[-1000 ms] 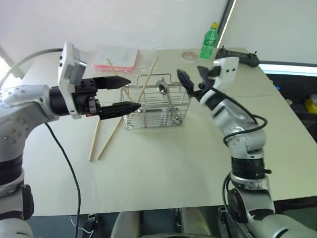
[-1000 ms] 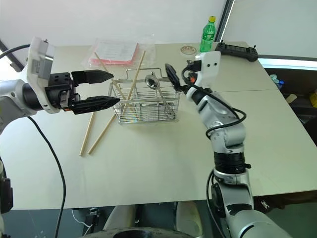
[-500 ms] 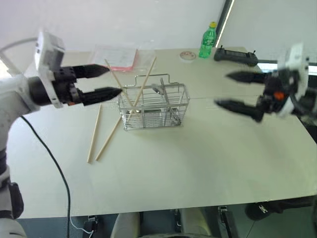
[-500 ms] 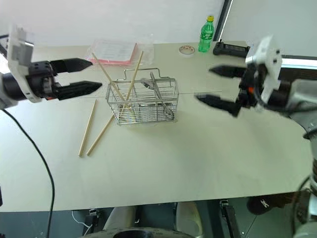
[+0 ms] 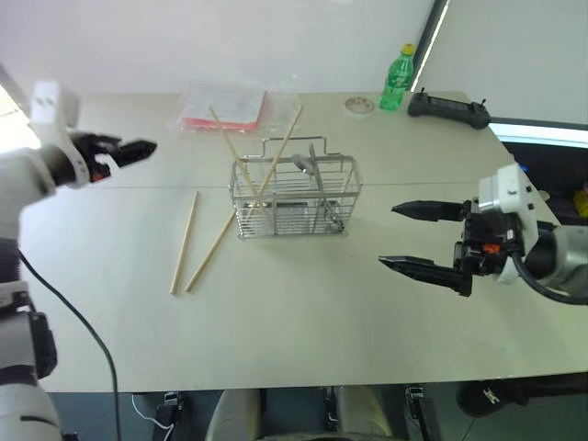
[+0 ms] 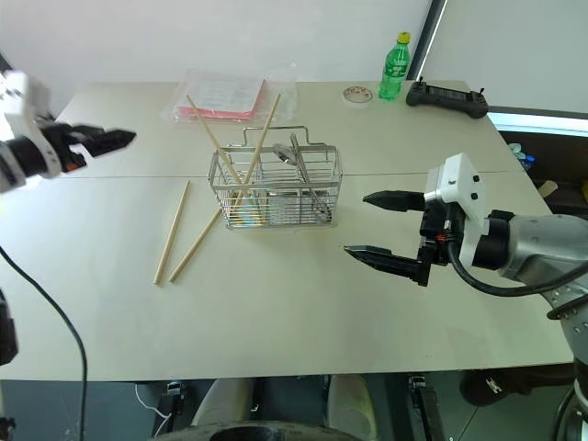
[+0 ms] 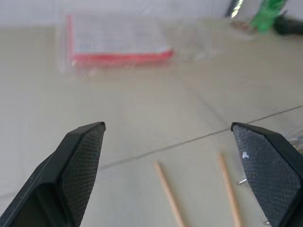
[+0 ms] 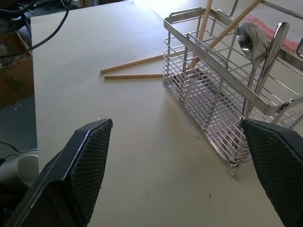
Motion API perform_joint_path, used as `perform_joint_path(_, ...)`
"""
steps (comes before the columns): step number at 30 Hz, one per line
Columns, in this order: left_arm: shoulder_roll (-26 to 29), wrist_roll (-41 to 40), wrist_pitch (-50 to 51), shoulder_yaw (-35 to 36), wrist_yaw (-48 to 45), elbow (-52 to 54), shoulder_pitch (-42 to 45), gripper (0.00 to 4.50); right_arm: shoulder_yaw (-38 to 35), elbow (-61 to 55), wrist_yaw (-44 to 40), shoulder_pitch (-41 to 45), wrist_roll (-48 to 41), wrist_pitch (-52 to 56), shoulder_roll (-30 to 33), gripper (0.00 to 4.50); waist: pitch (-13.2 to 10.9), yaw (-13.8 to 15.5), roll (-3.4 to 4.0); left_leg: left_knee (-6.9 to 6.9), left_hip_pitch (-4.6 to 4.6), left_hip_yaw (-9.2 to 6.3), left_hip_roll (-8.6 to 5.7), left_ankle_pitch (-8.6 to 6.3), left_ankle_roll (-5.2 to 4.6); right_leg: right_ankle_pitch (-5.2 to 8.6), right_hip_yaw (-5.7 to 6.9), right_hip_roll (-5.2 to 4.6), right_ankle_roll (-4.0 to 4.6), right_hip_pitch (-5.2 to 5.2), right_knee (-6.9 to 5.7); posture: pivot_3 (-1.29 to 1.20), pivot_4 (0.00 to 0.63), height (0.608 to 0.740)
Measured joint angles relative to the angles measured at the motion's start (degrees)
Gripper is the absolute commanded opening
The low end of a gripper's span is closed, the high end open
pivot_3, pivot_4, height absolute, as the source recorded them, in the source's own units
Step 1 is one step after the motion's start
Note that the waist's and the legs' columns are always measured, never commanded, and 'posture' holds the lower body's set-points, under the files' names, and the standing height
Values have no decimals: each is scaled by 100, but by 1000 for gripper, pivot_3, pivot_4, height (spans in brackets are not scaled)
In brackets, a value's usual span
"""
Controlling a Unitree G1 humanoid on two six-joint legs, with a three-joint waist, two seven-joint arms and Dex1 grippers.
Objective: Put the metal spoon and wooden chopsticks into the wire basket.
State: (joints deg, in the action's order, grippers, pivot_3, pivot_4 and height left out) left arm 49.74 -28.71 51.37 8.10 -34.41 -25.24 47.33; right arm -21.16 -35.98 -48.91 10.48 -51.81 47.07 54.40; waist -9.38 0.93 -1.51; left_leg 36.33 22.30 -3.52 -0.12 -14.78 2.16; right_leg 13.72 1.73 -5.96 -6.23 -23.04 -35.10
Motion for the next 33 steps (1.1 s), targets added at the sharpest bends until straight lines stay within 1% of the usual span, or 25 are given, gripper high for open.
perform_joint_path(3,-513,378,52,-285,318,-529,265,4500,6,-132,317,-41,-26,1,-136,4461,0,-7,-26,1,8,-2,-1,0,1,-1,2,0,-1,-7,1,0,150,690)
perform_joint_path(6,-953,682,36,-457,519,-952,602,4500,-7,-297,594,-102,-161,36,-193,4461,1,-17,-28,0,8,-1,-1,0,1,-1,1,-1,-1,-6,2,0,150,690)
perform_joint_path(11,-1622,1063,-55,-483,1024,-1671,867,4500,-82,-497,1042,-193,-486,103,-233,4461,2,-31,-27,-4,0,-2,0,0,1,-1,2,0,-1,-6,-4,0,150,690)
perform_joint_path(13,-1779,1166,-39,-444,1297,-1893,943,4500,-144,-558,1210,-237,-610,127,-233,4461,1,-30,-28,-3,0,-2,0,0,1,-1,2,0,-1,-7,-4,0,150,690)
perform_joint_path(17,-1886,1364,-52,-439,1499,-2225,1096,4500,-259,-634,1519,-321,-873,136,-233,4461,2,-22,-29,-2,1,-1,0,1,2,-1,2,-1,-2,-6,-3,0,150,690)
perform_joint_path(22,-1995,1618,-49,-507,1441,-2482,1272,4500,-274,-663,1683,-486,-990,137,-177,4461,3,-8,-29,-1,0,-1,-1,1,2,-1,2,-1,-2,-4,-4,0,150,690)
perform_joint_path(31,-2102,2039,10,-641,1177,-3473,1926,4500,-344,-846,1273,-953,-1071,127,134,4461,7,-8,-27,4,-9,0,-2,0,2,0,3,-1,-4,9,-2,0,150,690)
perform_joint_path(33,-2124,2090,16,-639,1176,-3620,2019,3971,-357,-847,1249,-971,-1062,119,140,4500,7,-13,-27,4,-13,0,-2,0,2,0,3,-2,-4,14,-1,0,150,690)
